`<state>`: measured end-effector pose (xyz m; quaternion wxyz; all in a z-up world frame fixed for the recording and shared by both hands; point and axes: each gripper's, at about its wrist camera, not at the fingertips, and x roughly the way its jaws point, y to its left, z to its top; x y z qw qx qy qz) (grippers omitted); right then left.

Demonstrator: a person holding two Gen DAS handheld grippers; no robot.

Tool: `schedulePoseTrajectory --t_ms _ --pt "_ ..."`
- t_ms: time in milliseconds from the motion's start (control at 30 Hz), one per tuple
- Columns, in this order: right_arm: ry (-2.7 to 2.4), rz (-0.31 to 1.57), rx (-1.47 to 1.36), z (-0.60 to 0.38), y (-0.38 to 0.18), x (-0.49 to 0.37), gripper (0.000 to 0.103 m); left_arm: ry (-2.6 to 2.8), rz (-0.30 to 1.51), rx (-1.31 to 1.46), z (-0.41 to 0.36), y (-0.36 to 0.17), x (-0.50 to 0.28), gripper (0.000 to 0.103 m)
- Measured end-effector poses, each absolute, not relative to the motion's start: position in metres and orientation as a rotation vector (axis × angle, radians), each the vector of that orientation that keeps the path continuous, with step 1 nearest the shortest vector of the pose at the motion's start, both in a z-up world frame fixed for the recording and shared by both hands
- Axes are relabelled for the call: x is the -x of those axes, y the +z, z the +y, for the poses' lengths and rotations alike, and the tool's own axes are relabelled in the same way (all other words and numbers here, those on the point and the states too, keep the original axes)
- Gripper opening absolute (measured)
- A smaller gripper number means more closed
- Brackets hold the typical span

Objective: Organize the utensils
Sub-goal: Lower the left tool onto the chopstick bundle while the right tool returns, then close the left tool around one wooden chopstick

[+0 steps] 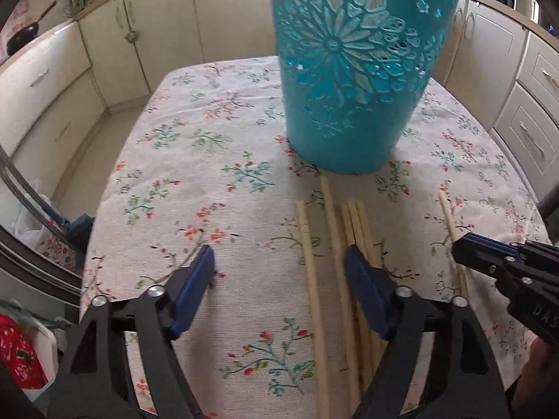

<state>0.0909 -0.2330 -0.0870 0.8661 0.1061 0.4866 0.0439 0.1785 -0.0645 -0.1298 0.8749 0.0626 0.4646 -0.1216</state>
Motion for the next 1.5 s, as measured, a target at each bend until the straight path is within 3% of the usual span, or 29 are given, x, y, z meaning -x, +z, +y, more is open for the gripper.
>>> schedulePoseTrajectory --t_ms 67,200,700,1100,1133,1233,1500 --pt "0.084 1.012 -0.215 -0.234 -0.087 -0.091 0.011 -0.254 0.967 -0.131 -0.068 -0.130 -0.180 0.055" --pt "0.076 1.001 -0.203 -0.232 -0.088 -0.091 0.011 -0.269 0.991 -0.080 -0.065 -0.126 -0.186 0.023" --pt "0.074 0.973 -0.161 -0.223 -0.088 -0.095 0.020 -0.291 1.017 0.019 -0.040 -0.120 -0.189 0.024" --pt "0.075 0.973 -0.157 -0.221 -0.088 -0.095 0.022 -0.264 1.029 -0.126 -0.064 -0.126 -0.192 0.024" --pt "0.076 0.973 -0.157 -0.221 -0.088 -0.095 0.022 -0.264 1.030 -0.128 -0.064 -0.126 -0.192 0.023" --pt "0.078 0.971 -0.160 -0.222 -0.088 -0.094 0.022 -0.280 1.043 -0.126 -0.065 -0.125 -0.196 0.007" --pt "0.078 0.957 -0.166 -0.222 -0.089 -0.096 0.022 -0.396 1.077 0.070 -0.037 -0.091 -0.187 0.005"
